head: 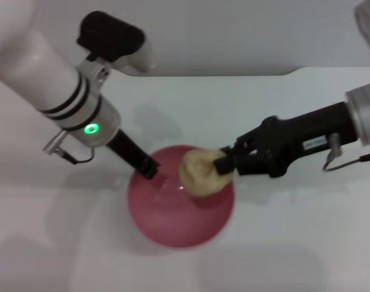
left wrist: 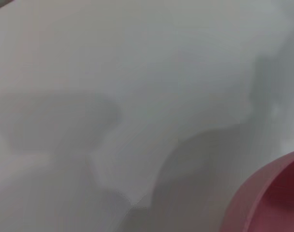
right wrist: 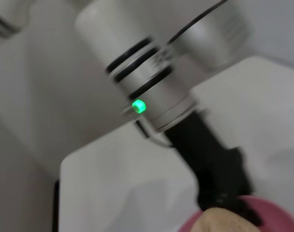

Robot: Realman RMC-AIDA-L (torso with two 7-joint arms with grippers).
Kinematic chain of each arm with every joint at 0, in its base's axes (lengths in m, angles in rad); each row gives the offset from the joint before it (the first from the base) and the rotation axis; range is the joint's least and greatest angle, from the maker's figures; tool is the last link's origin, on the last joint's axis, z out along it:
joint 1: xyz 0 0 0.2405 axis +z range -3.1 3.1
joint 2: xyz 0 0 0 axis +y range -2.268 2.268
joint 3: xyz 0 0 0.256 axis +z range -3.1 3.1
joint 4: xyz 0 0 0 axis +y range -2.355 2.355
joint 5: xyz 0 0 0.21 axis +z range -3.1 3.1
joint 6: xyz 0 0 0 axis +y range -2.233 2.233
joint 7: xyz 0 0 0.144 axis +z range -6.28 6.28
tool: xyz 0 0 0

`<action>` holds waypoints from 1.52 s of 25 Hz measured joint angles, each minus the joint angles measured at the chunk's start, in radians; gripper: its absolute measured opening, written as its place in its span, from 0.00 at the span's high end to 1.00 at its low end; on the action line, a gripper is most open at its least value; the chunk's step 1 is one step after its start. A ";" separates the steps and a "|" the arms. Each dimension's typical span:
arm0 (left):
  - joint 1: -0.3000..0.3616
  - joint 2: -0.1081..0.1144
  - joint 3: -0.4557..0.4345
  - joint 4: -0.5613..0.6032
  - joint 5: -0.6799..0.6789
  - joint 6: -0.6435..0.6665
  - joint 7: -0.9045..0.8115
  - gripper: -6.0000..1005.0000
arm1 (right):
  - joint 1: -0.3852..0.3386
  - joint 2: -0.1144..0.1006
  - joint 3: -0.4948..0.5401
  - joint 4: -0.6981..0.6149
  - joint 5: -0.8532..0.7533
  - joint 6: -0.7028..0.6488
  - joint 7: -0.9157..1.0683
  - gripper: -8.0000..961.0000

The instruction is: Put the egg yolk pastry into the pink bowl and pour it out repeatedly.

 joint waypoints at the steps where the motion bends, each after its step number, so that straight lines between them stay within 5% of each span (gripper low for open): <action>1: -0.008 -0.001 0.011 0.003 -0.008 -0.003 -0.007 1.00 | 0.007 0.000 -0.026 0.002 -0.002 0.003 0.000 0.81; 11: -0.044 -0.002 0.023 0.018 -0.070 -0.007 -0.019 1.00 | 0.035 0.008 -0.173 0.010 -0.081 0.080 0.046 0.82; 13: -0.042 0.001 0.026 0.021 -0.071 -0.005 -0.027 1.00 | 0.031 0.008 -0.172 0.007 -0.086 0.083 0.052 0.74; 17: -0.034 0.003 0.022 0.024 -0.069 -0.019 -0.028 1.00 | 0.020 0.007 -0.107 -0.002 -0.087 0.083 0.097 0.57; 21: 0.004 0.009 0.024 0.074 -0.065 -0.069 -0.025 1.00 | -0.001 -0.002 0.061 -0.007 -0.088 0.054 0.151 0.48; 24: 0.062 0.010 0.031 0.165 -0.065 -0.119 -0.018 1.00 | -0.034 -0.010 0.255 -0.021 -0.150 -0.010 0.184 0.41; 30: 0.237 0.011 0.100 0.384 -0.070 -0.348 0.071 1.00 | -0.065 -0.020 0.466 -0.019 -0.307 -0.026 0.249 0.41; 38: 0.595 0.014 0.527 0.561 -0.033 -1.150 0.505 1.00 | -0.134 -0.011 0.622 -0.017 -0.319 -0.021 0.255 0.42</action>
